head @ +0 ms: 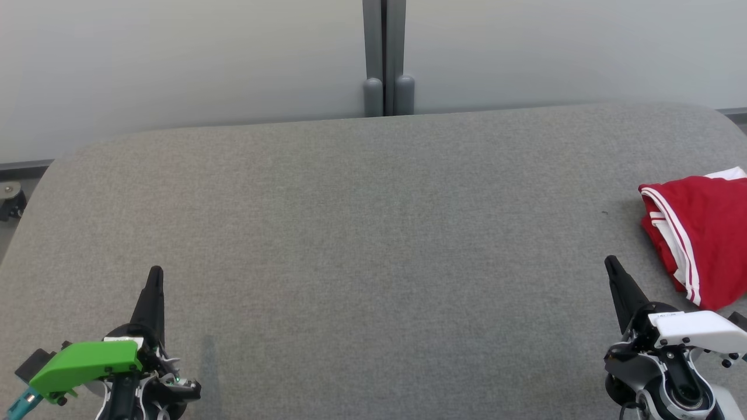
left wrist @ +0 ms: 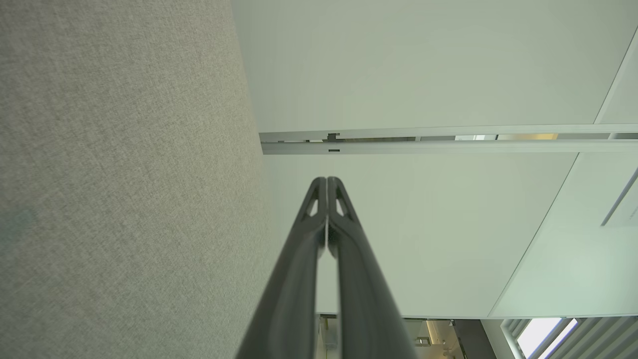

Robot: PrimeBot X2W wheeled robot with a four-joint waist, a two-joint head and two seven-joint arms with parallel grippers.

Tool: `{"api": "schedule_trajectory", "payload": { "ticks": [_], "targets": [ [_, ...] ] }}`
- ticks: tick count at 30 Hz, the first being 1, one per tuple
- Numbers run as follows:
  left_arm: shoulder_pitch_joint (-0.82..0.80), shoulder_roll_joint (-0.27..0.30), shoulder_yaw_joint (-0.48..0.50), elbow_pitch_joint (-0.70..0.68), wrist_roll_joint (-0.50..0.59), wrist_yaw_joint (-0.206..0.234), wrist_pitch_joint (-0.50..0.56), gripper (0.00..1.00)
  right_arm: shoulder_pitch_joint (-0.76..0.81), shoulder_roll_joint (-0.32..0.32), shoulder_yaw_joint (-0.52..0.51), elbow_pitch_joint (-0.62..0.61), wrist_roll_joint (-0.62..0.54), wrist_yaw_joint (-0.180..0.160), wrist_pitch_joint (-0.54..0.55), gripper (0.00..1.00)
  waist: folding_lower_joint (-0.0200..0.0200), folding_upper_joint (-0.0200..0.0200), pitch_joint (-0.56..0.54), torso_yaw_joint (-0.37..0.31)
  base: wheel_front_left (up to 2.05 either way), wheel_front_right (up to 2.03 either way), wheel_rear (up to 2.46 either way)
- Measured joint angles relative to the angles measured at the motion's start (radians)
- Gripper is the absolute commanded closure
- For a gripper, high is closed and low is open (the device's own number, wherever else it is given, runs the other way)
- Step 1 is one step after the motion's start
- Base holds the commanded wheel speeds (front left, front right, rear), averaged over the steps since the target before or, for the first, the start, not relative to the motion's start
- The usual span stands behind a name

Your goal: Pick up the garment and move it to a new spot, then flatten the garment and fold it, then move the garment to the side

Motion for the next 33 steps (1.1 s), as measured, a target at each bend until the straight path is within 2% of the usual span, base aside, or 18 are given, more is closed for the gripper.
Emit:
{"api": "schedule_trajectory", "payload": {
  "ticks": [33],
  "targets": [
    [0.000, 0.000, 0.000, 0.000, 0.000, 0.000, 0.000, 1.00, 0.000, 0.000, 0.000, 0.000, 0.000, 0.000, 0.000, 1.00, 0.0000, 0.0000, 0.000, 0.000, 0.00, 0.00, 0.00]
  ]
}}
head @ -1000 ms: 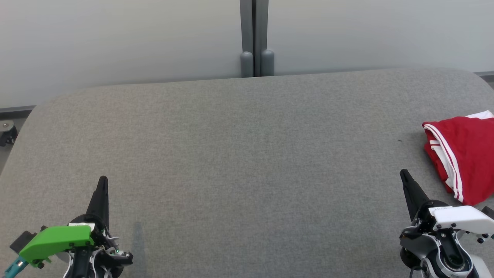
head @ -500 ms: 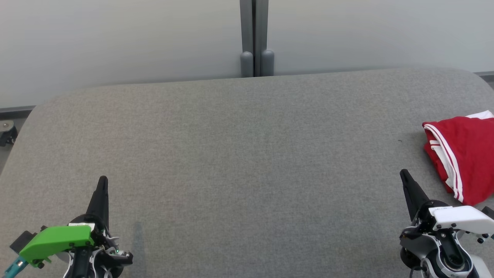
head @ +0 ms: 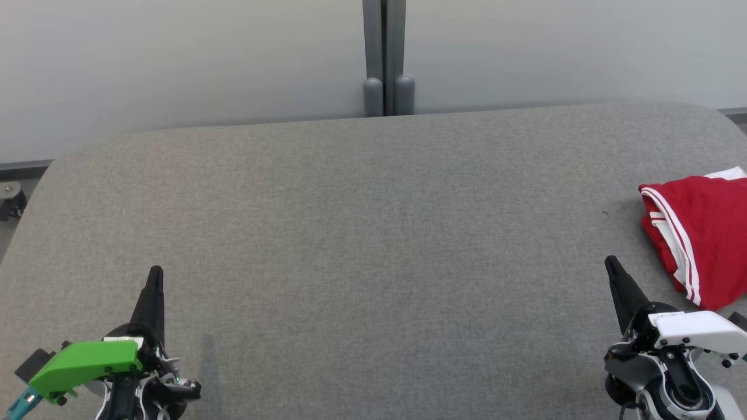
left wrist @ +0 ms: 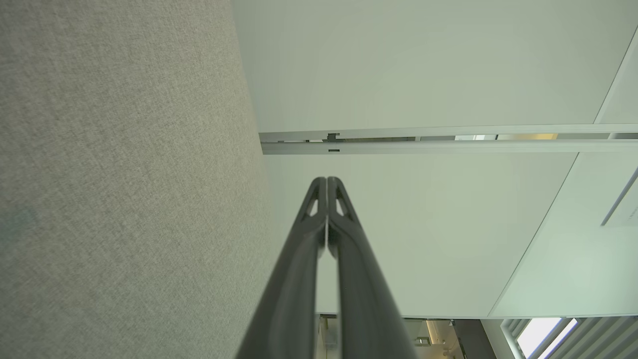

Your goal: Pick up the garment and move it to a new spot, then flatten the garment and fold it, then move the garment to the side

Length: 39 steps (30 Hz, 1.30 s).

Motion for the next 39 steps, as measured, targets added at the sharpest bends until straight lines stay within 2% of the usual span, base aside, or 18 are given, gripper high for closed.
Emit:
{"api": "schedule_trajectory", "payload": {
  "ticks": [39],
  "targets": [
    [0.000, 0.000, 0.000, 0.000, 0.000, 0.000, 0.000, 1.00, 0.000, 0.000, 0.000, 0.000, 0.000, 0.000, 0.000, 1.00, 0.0000, 0.0000, 0.000, 0.000, 0.00, 0.00, 0.00]
  ]
}}
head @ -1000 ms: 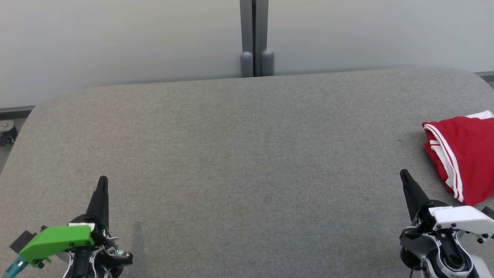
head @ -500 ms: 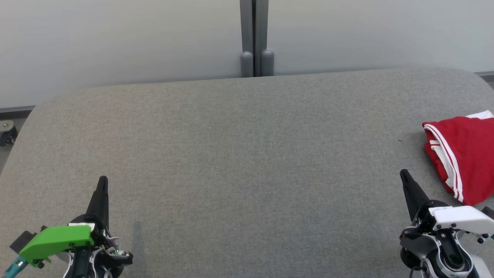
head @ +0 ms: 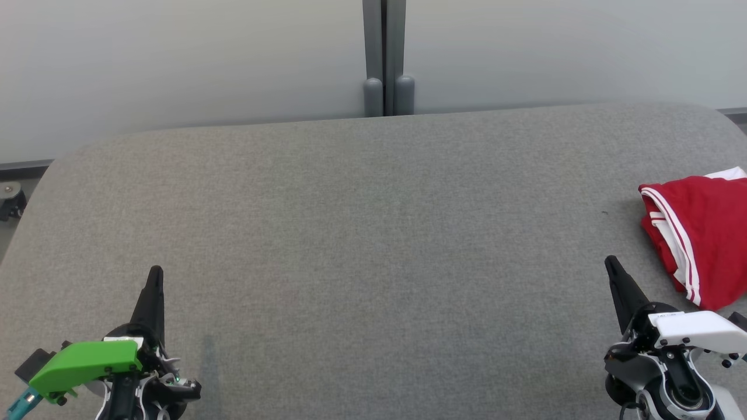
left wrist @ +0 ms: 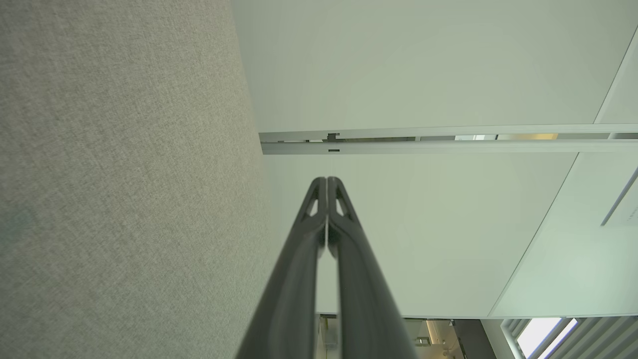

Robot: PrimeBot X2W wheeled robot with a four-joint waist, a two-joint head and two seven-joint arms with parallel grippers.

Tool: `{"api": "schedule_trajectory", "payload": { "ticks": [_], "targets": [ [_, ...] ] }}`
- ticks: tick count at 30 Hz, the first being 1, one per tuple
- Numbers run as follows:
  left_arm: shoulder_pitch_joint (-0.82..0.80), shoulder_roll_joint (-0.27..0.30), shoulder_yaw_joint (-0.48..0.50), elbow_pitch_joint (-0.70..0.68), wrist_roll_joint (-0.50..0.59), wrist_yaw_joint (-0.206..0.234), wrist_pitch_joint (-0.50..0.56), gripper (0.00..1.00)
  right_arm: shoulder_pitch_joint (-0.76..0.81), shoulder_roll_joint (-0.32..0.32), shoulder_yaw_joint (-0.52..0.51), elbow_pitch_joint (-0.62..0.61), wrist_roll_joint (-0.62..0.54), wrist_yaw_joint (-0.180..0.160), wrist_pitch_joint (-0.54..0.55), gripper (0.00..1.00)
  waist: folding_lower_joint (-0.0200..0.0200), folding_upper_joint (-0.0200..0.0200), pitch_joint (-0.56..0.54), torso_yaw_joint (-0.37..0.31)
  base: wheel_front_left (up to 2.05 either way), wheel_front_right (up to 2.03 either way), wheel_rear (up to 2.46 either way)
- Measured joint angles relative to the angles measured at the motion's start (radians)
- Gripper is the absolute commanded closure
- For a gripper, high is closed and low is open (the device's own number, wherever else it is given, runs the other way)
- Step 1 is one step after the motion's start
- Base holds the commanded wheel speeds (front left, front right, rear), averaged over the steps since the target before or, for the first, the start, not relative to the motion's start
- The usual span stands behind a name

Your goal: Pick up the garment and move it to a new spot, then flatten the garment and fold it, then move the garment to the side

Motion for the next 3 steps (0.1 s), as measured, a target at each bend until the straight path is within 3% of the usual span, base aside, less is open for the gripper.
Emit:
{"api": "schedule_trajectory", "payload": {
  "ticks": [3],
  "targets": [
    [0.000, 0.000, 0.000, 0.000, 0.000, 0.000, 0.000, 1.00, 0.000, 0.000, 0.000, 0.000, 0.000, 0.000, 0.000, 1.00, 0.0000, 0.0000, 0.000, 0.000, 0.00, 0.00, 0.00]
  ]
}}
